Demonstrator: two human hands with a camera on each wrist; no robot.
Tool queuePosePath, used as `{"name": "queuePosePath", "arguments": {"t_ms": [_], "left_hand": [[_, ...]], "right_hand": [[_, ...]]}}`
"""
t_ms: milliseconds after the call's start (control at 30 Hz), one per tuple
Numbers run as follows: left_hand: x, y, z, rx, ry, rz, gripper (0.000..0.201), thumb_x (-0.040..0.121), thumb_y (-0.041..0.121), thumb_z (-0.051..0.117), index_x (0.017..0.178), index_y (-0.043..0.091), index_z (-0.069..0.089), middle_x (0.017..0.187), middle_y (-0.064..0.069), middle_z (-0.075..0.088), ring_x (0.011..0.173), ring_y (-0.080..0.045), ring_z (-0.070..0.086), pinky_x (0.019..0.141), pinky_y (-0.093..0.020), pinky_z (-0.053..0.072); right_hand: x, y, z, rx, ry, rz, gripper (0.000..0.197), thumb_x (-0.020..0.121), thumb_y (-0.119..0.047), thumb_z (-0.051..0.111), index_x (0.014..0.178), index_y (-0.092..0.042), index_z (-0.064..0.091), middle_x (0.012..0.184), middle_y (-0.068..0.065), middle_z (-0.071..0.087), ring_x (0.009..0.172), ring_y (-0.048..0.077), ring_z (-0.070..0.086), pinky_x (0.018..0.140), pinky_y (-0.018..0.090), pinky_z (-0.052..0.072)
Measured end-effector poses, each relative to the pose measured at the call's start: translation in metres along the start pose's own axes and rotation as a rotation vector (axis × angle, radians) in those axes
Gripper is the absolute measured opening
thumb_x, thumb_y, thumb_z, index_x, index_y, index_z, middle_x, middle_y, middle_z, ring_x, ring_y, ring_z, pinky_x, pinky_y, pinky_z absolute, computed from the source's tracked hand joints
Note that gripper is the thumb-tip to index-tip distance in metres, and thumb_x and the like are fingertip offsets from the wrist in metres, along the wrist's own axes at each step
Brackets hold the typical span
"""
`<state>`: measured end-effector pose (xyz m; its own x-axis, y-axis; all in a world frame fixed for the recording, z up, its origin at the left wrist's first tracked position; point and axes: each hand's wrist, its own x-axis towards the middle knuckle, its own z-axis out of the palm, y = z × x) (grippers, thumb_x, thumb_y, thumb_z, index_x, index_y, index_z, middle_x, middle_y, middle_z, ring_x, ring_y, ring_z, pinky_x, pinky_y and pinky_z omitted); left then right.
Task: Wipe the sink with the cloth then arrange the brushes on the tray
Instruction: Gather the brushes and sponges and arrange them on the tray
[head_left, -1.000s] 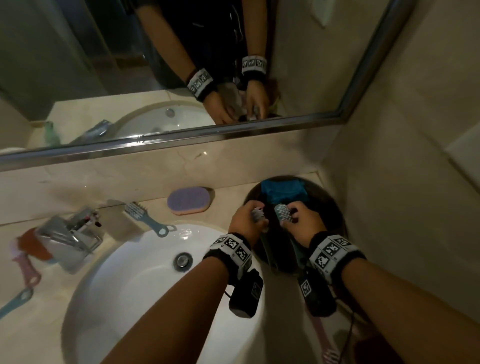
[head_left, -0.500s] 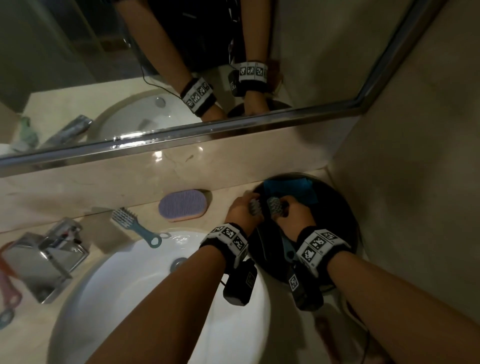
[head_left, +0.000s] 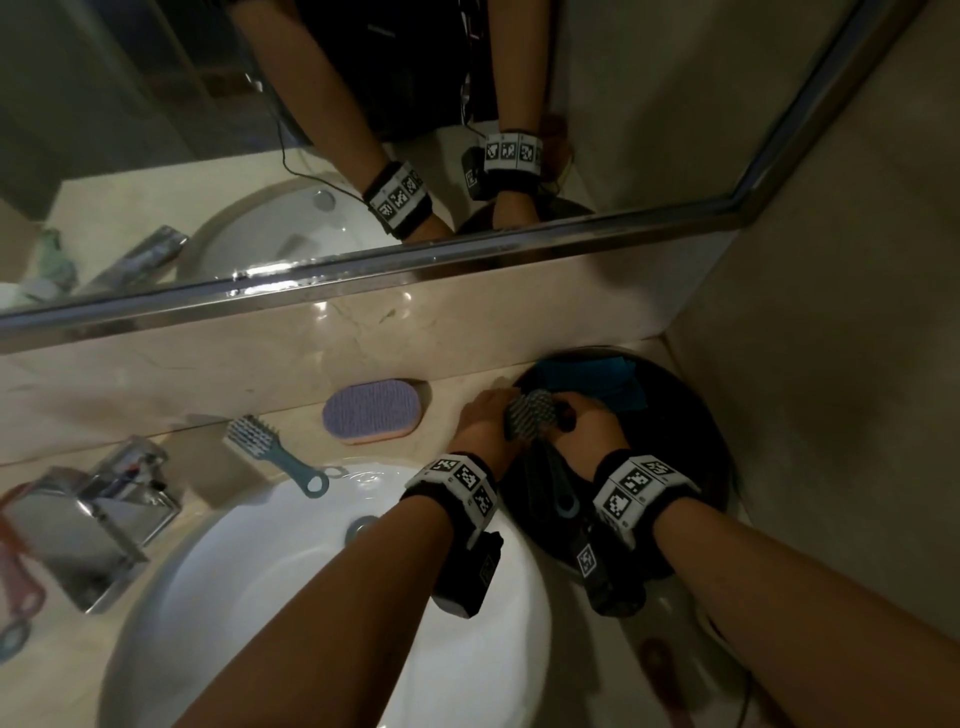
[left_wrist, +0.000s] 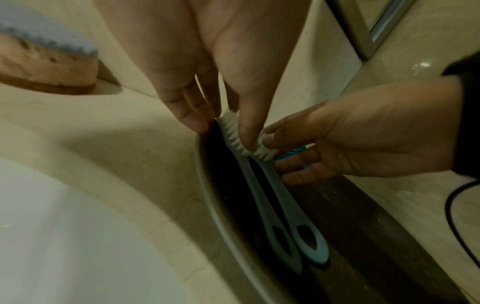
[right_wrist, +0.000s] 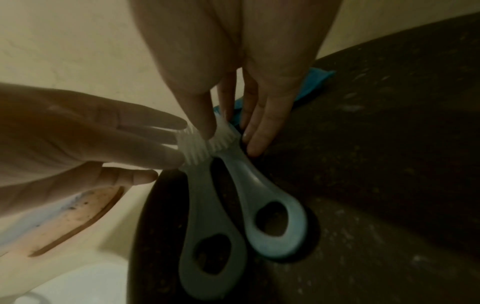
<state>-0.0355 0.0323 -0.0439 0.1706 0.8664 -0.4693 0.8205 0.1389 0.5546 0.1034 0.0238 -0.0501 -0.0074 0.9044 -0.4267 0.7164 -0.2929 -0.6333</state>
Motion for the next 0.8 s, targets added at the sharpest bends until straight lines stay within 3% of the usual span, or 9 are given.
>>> {"name": "queuePosePath", "arguments": {"t_ms": [133,300,500,800], "left_hand": [[-0.013,-0.004,0.004,-0.085,0.084,0.022,0.061,0.091,0.021,0.057,0.144,0.011,0.031,0.148,-0.011,0.035,0.136,-0.024,0.035,0.114,-0.028,0.023],[-0.033,0.004,-0.005,-0.075,0.131,0.088,0.054,0.086,0.022,0.061,0.136,0.009,0.045,0.138,-0.013,0.048,0.127,-0.027,0.046,0.108,-0.032,0.035],[-0.079,0.010,-0.007,-0.036,0.179,0.134,0.066,0.082,0.018,0.065,0.142,0.012,0.036,0.143,-0.011,0.042,0.131,-0.026,0.041,0.109,-0.028,0.029],[-0.149,0.007,0.009,0.001,0.145,0.079,0.067,0.085,0.022,0.063,0.144,0.017,0.032,0.147,-0.009,0.037,0.134,-0.026,0.036,0.112,-0.032,0.028]], "right_hand": [[-0.007,-0.001,-0.003,-0.042,-0.007,-0.021,0.041,0.087,-0.019,0.059,0.127,-0.012,0.056,0.123,0.017,0.056,0.111,0.031,0.057,0.098,0.034,0.045],[-0.025,-0.008,-0.025,-0.085,0.021,-0.035,0.044,0.084,-0.014,0.064,0.127,-0.008,0.054,0.126,0.017,0.057,0.115,0.030,0.056,0.098,0.031,0.043],[-0.053,-0.010,-0.041,-0.152,0.017,-0.043,0.044,0.087,-0.021,0.061,0.129,-0.015,0.050,0.129,0.011,0.051,0.116,0.025,0.052,0.095,0.026,0.038],[-0.108,0.005,-0.030,-0.237,-0.030,-0.051,0.047,0.087,-0.024,0.062,0.132,-0.018,0.046,0.131,0.012,0.045,0.117,0.030,0.051,0.100,0.035,0.043]]}}
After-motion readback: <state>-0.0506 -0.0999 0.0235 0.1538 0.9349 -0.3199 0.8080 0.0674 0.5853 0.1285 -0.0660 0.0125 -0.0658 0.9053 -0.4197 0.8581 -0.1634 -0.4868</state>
